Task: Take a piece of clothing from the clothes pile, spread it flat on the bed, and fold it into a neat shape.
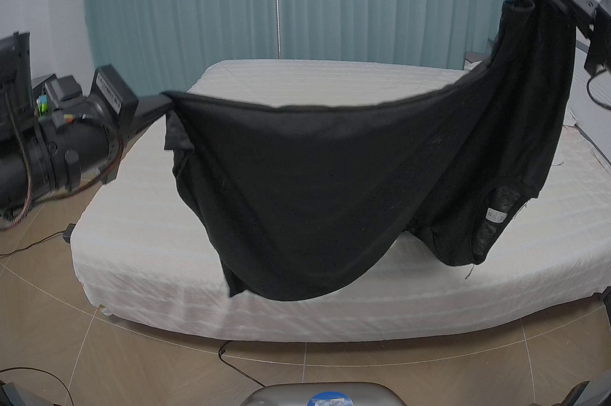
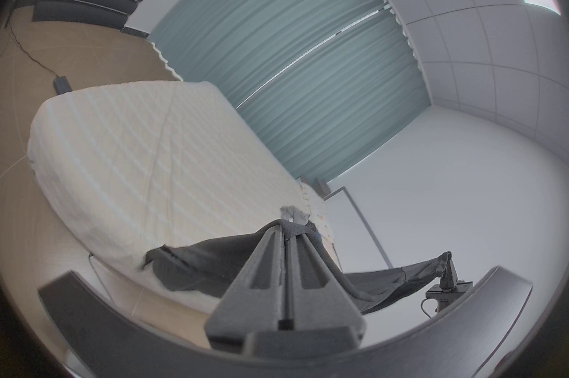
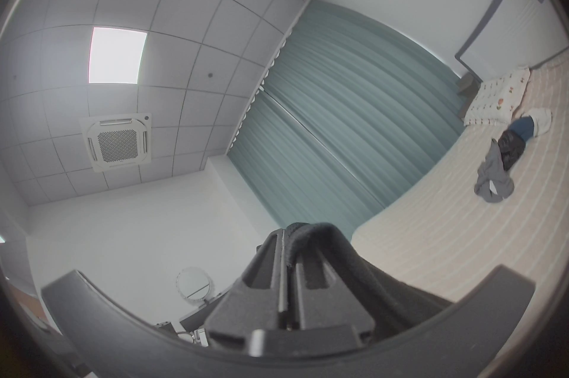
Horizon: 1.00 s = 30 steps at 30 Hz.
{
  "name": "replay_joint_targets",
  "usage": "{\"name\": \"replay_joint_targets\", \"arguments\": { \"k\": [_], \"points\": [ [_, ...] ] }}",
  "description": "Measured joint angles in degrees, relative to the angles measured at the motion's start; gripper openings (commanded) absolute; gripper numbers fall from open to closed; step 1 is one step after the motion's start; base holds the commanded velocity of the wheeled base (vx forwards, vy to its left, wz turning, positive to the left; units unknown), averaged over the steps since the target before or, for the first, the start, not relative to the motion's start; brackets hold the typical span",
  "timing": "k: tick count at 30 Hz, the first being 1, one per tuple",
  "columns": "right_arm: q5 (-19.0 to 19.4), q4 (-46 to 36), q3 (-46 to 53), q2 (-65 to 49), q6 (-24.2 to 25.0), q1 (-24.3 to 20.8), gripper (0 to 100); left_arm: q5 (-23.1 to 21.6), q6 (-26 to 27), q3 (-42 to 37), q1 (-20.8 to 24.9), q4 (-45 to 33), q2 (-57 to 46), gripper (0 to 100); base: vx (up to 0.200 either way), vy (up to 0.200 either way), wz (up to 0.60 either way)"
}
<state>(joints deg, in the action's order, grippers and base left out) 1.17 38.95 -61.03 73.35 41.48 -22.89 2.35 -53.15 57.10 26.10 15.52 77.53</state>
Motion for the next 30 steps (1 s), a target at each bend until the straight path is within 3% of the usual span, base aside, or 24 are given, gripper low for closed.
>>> {"name": "replay_joint_targets", "arguments": {
  "k": [8, 30],
  "points": [
    [-0.4, -0.3, -8.4, 12.2, 0.0, 3.0, 0, -0.3, 0.0, 9.9, -1.9, -1.2, 10.1, 0, 0.2, 0.0, 0.0],
    [-1.7, 9.7, -21.4, 44.7, -0.4, 8.2, 0, -0.7, -0.1, 33.7, -6.3, 0.2, 43.3, 0, 0.191, 0.0, 0.0]
  ]
}}
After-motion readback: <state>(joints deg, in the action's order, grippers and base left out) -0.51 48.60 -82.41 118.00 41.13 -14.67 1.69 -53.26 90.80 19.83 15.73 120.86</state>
